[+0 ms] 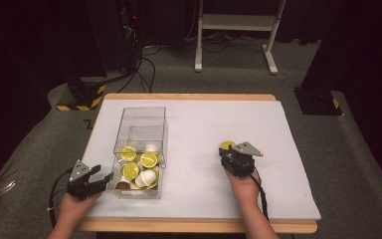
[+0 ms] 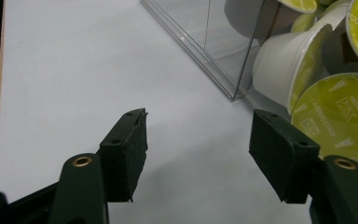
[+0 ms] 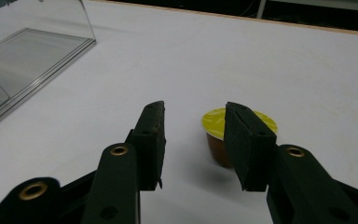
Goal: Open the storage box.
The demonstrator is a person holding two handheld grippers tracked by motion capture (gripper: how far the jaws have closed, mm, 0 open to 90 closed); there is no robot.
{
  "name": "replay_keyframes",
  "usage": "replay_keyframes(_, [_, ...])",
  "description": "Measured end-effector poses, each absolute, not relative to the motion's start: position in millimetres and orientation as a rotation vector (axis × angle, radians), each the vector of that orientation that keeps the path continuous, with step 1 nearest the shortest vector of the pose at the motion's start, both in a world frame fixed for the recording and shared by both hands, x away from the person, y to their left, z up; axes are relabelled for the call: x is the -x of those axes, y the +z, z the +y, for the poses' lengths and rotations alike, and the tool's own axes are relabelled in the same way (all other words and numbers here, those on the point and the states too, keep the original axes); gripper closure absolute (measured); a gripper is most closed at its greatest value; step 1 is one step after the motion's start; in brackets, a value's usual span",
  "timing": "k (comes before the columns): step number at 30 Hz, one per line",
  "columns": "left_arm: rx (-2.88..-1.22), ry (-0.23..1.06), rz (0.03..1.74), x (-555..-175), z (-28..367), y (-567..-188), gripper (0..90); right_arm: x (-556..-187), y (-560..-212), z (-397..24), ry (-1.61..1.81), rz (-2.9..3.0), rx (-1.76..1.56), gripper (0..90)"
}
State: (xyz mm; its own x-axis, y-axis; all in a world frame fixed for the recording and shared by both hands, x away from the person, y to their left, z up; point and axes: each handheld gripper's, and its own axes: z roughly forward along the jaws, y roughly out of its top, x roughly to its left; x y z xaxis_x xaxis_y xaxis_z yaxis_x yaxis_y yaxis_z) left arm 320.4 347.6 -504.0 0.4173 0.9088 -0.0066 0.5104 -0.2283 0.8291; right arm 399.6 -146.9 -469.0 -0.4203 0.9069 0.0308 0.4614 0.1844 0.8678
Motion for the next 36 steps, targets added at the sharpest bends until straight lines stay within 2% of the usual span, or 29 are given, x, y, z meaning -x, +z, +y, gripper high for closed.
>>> replay_keyframes(28, [-1.862,0.612,1.162,-309,351,-499,38.3,-358,-478,-92,1.241,2.15,-1.09,57.4])
replay_keyframes(36, [-1.846,0.601,1.162,-303,354,-490,38.3,-349,-480,-72,1.243,2.224,-1.007,59.9])
